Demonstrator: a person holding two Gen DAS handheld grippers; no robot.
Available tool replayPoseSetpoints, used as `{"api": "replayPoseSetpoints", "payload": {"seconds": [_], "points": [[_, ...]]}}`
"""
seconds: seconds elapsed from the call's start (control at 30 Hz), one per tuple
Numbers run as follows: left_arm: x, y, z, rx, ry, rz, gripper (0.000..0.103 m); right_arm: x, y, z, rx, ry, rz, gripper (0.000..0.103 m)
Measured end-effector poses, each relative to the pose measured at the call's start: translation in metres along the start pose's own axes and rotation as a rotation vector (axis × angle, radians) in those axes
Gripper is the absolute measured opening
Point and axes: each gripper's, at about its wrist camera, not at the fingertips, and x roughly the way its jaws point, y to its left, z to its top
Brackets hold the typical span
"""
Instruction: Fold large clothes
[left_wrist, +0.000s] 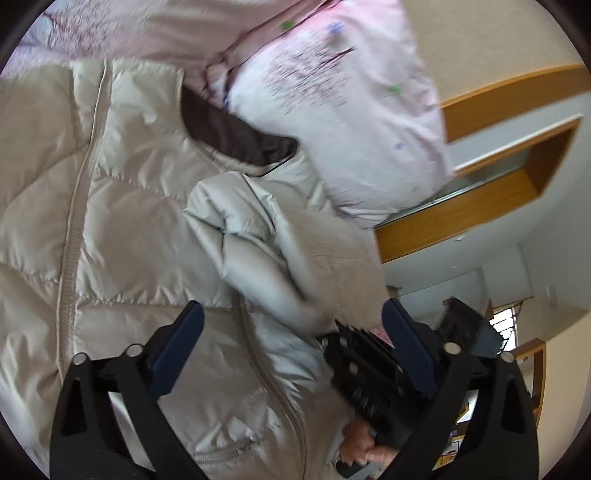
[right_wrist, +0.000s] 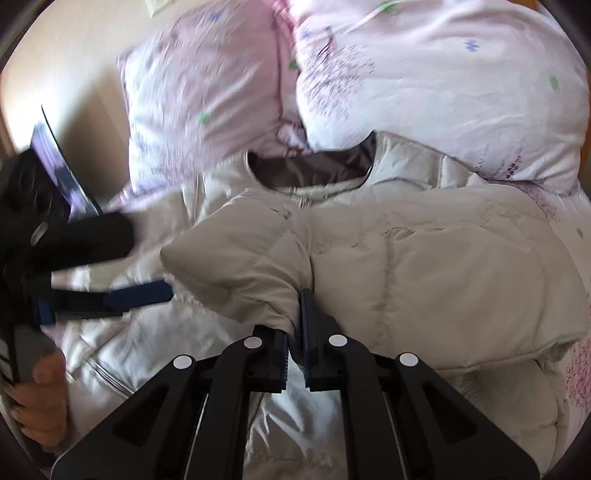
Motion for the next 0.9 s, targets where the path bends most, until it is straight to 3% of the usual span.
{"api": "replayPoseSetpoints", "payload": {"seconds": [0.07,0.13,0.2,0.3,0.33,0.37,0.43,0.63,0.73,0.9], "points": [[0.013,0.006,0.003,-0.032,0.041,0.041,0.080,-0.002,0.010,-0.003,-0.057,0.011,-0.036,0.013],[0.024,0.011,0.005,-0.051,0.074,0.074,0.073,-0.006,0.010,-0.011,-0.091,0.016,-0.051,0.028],[0.034,0.016,0.006,-0.072,0.095,0.097,0.068,-0.013,0.015,-0.020,-0.118,0.010,-0.052,0.059],[0.043,0.018,0.005,-0.073,0.112,0.106,0.045,-0.023,0.011,-0.025,-0.132,-0.005,-0.039,0.070],[0.045,0.018,0.005,-0.073,0.118,0.116,0.032,-0.024,0.006,-0.023,-0.115,-0.010,-0.030,0.071],[0.046,0.019,0.006,-0.070,0.119,0.131,0.025,-0.029,0.001,-0.022,-0.086,-0.016,-0.015,0.071],[0.043,0.019,0.008,-0.060,0.103,0.157,0.020,-0.039,-0.011,-0.018,-0.027,-0.031,0.009,0.071],[-0.007,0.021,0.018,-0.008,-0.021,0.244,0.017,-0.062,-0.040,-0.001,0.078,-0.120,-0.009,0.070],[-0.020,0.035,0.015,-0.030,-0.010,0.258,0.018,-0.058,-0.039,0.008,0.103,-0.118,0.017,0.058],[-0.021,0.050,0.005,-0.034,0.000,0.288,0.032,-0.018,-0.006,0.026,0.076,0.000,0.120,0.032]]}}
